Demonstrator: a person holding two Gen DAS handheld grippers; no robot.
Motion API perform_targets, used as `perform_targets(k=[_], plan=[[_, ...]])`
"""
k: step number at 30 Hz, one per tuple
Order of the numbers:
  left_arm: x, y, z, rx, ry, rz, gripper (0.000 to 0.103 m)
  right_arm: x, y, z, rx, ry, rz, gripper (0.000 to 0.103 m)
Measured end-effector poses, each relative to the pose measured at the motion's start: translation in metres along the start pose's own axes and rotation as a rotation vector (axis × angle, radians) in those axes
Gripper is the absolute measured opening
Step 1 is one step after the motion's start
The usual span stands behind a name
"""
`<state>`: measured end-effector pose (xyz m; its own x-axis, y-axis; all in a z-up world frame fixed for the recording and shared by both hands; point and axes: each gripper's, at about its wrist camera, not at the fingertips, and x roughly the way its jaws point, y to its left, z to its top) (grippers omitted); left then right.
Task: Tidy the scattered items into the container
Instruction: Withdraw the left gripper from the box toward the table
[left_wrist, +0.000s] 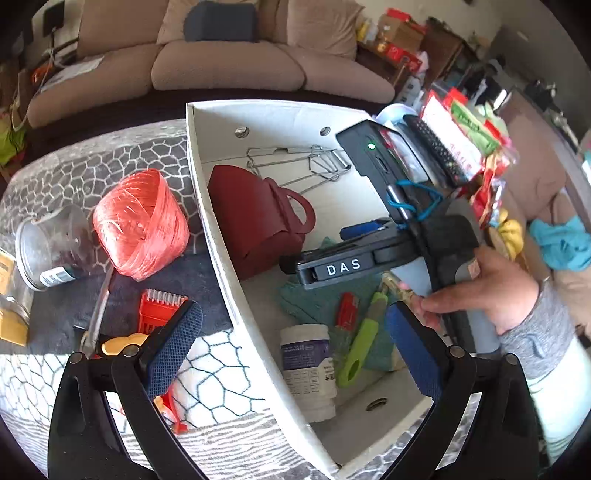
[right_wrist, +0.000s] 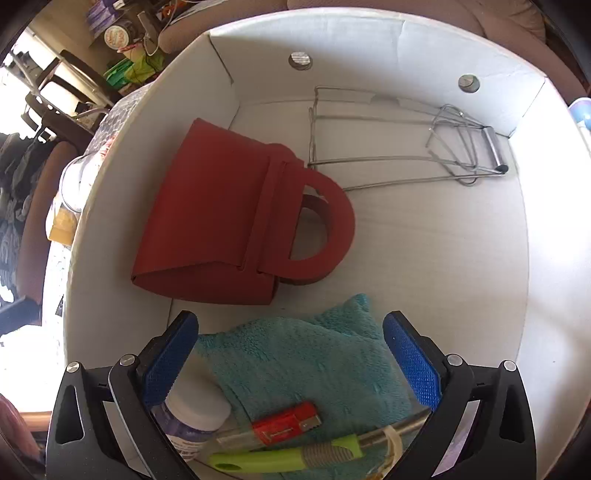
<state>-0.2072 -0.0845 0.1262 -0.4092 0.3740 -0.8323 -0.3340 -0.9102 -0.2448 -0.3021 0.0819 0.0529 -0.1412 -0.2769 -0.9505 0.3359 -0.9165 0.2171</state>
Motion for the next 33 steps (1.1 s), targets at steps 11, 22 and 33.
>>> perform_targets(k=[11, 22, 33], plan=[[0.020, 0.003, 0.016, 0.031, -0.044, 0.063, 0.100, 0.015, -0.002, 0.022, 0.009, 0.027, -0.026, 0.103], [0.028, 0.015, 0.006, 0.007, -0.006, 0.060, 0.100, 0.034, 0.005, 0.024, -0.042, 0.034, -0.182, 0.103], [-0.017, 0.042, -0.040, -0.055, -0.031, 0.064, 0.100, -0.059, -0.016, -0.023, 0.120, -0.102, 0.045, 0.103]])
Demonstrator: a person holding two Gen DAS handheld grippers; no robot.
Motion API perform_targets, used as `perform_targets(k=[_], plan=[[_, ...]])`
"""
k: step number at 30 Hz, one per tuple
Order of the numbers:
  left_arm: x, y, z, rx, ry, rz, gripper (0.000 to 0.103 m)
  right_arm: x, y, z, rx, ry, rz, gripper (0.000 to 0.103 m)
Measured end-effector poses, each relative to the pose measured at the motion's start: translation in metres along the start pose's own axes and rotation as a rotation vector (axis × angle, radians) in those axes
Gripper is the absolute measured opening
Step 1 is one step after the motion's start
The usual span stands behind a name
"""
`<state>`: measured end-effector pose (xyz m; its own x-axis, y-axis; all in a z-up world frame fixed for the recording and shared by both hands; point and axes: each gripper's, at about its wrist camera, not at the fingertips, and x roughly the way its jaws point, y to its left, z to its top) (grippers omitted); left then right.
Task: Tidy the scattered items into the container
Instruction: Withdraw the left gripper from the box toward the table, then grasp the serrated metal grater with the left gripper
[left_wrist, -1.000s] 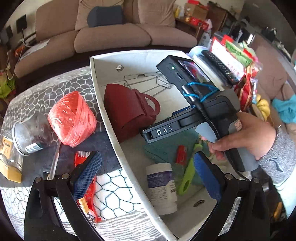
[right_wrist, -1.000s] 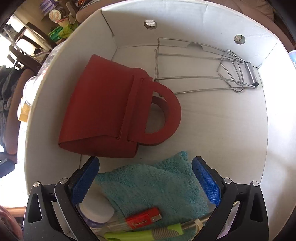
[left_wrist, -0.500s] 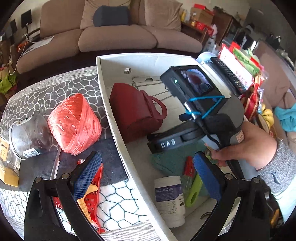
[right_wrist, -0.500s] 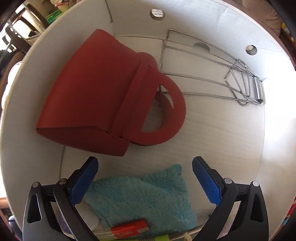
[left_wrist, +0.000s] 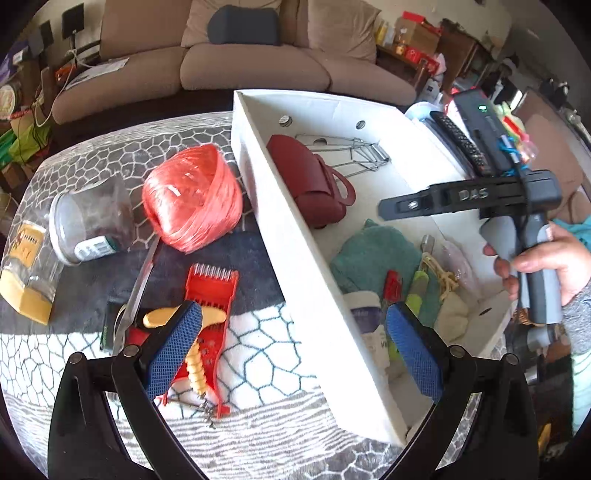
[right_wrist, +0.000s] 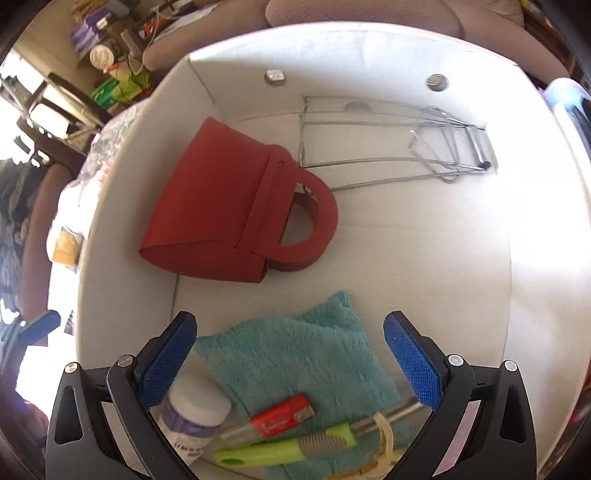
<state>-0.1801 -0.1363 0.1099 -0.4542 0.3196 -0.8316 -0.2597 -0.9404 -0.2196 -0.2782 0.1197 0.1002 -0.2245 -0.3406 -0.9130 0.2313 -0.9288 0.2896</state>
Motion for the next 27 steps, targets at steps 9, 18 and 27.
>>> perform_targets(k=[9, 18, 27], plan=[[-0.034, 0.085, -0.079, -0.162, -0.044, 0.158, 0.100, -0.100, 0.071, -0.078, 0.005, -0.336, 0.089, 0.103], [-0.022, 0.100, -0.090, -0.180, -0.118, 0.141, 0.100, -0.094, 0.135, -0.127, 0.126, -0.498, 0.215, 0.103], [-0.010, 0.134, -0.081, -0.314, -0.171, 0.056, 0.092, -0.059, 0.133, -0.117, 0.184, -0.433, 0.292, 0.103]])
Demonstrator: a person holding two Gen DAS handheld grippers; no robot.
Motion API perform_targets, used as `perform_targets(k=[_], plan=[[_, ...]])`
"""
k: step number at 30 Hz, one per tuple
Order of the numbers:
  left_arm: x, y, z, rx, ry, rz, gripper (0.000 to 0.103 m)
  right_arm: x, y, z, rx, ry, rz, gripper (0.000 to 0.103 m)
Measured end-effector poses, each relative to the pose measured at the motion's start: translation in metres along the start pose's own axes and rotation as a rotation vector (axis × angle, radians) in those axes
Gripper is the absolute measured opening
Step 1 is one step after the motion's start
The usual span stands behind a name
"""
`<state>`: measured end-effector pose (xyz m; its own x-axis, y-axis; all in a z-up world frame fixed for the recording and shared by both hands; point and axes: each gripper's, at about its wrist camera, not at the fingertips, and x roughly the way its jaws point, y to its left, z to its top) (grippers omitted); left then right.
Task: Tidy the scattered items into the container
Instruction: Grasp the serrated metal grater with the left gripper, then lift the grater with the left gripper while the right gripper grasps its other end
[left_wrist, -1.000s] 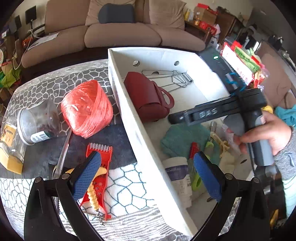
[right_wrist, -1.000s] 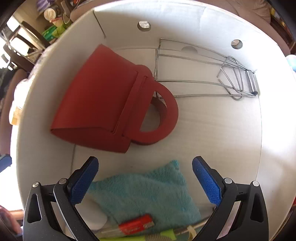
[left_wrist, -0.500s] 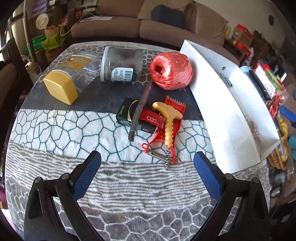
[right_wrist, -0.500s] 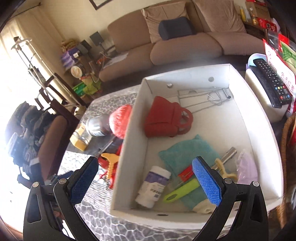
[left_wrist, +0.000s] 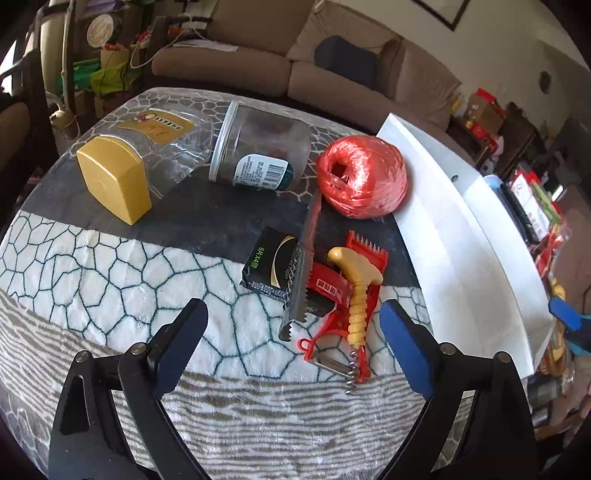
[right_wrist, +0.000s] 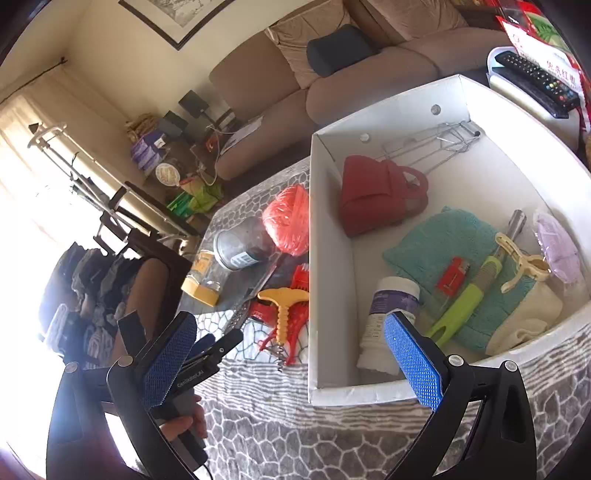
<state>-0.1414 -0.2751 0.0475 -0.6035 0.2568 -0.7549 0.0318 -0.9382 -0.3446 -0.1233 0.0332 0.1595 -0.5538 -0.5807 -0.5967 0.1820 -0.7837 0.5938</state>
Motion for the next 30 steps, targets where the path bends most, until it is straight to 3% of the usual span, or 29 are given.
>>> perform_targets(k=[2, 4, 5, 7, 8, 10, 14, 24, 30], plan=[[0.002, -0.004, 0.001, 0.016, -0.011, 0.010, 0.083, 0.004, -0.001, 0.002, 0.001, -0.015, 0.008, 0.103], [0.008, -0.007, 0.001, 0.039, -0.001, 0.039, 0.059, 0.008, -0.005, 0.003, 0.004, -0.015, 0.011, 0.103], [0.012, -0.006, 0.000, 0.037, 0.003, 0.045, 0.053, 0.010, -0.006, 0.002, 0.008, -0.012, 0.011, 0.103], [0.020, -0.001, -0.002, 0.014, 0.023, 0.032, 0.032, 0.013, -0.010, 0.001, 0.012, 0.001, 0.010, 0.103], [0.025, 0.001, -0.004, 0.002, 0.036, 0.029, 0.029, 0.014, -0.011, 0.000, 0.012, 0.008, 0.005, 0.103], [0.029, 0.003, -0.007, -0.014, 0.039, 0.020, 0.007, 0.016, -0.012, -0.002, 0.008, 0.023, 0.001, 0.103], [0.023, 0.004, -0.006, -0.088, 0.020, -0.057, 0.004, 0.016, -0.007, -0.006, -0.010, 0.037, 0.009, 0.103], [-0.012, -0.011, -0.006, -0.032, 0.025, -0.032, 0.004, 0.042, 0.037, -0.029, -0.108, 0.154, 0.073, 0.103], [-0.028, -0.010, -0.010, 0.004, 0.029, 0.000, 0.004, 0.050, 0.044, -0.036, -0.126, 0.168, 0.053, 0.103]])
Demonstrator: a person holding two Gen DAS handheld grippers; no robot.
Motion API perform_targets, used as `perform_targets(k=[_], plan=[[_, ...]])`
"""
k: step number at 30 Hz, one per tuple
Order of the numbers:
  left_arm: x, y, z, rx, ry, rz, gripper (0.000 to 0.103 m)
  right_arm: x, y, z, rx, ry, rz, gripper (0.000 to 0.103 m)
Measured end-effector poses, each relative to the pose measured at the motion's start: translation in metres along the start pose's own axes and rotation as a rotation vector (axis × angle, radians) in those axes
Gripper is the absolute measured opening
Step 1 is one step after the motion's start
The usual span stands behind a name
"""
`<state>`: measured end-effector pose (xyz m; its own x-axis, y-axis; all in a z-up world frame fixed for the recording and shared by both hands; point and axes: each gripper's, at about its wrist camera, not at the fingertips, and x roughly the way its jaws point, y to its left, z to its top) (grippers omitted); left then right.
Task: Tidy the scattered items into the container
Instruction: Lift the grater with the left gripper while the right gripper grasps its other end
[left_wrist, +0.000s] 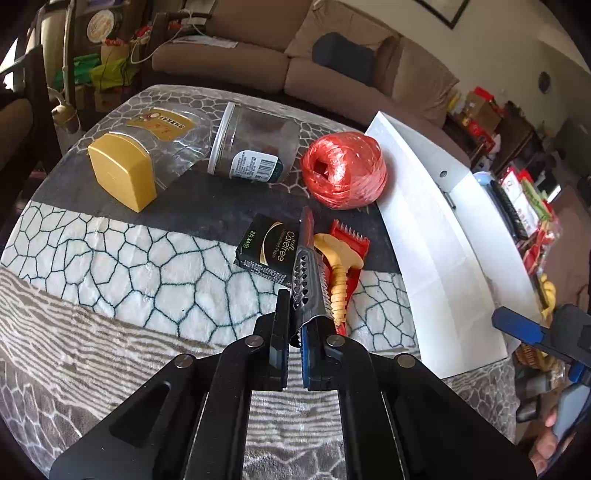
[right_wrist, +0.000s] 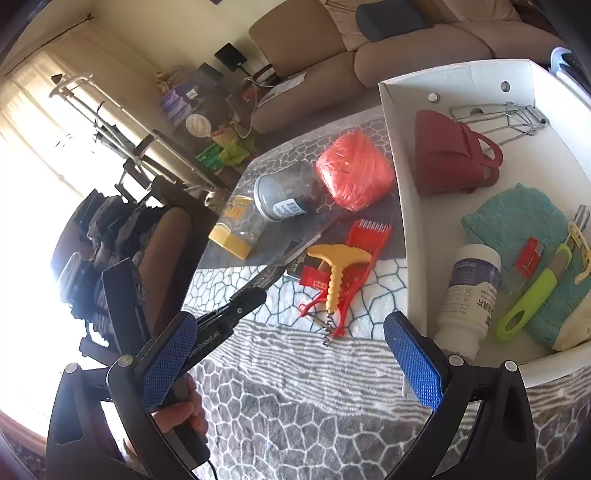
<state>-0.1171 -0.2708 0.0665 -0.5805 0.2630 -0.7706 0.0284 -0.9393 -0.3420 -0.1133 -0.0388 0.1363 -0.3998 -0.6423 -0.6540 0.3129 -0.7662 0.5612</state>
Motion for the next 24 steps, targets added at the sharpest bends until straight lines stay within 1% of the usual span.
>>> perform_targets(k=[8, 12, 15, 18, 21, 22, 24], plan=[[-0.004, 0.005, -0.002, 0.026, 0.020, -0.008, 0.004, 0.008, 0.003, 0.000, -0.013, 0.003, -0.032, 0.103], [-0.008, 0.007, -0.002, 0.039, 0.029, -0.017, 0.004, 0.013, 0.010, 0.001, -0.004, 0.011, 0.020, 0.103], [-0.015, 0.012, -0.006, 0.032, 0.043, -0.041, 0.004, 0.021, 0.017, 0.000, -0.001, 0.021, 0.048, 0.103], [-0.024, 0.020, -0.019, 0.017, 0.073, -0.073, 0.005, 0.030, 0.031, -0.004, -0.038, 0.040, 0.028, 0.103], [-0.031, 0.028, -0.040, -0.023, 0.113, -0.105, 0.005, 0.043, 0.047, -0.012, -0.083, 0.083, -0.063, 0.103], [-0.033, 0.030, -0.046, -0.035, 0.120, -0.111, 0.005, 0.050, 0.051, -0.017, -0.089, 0.105, -0.066, 0.103], [-0.038, 0.034, -0.058, -0.061, 0.122, -0.124, 0.005, 0.064, 0.058, -0.026, -0.089, 0.153, -0.034, 0.103]])
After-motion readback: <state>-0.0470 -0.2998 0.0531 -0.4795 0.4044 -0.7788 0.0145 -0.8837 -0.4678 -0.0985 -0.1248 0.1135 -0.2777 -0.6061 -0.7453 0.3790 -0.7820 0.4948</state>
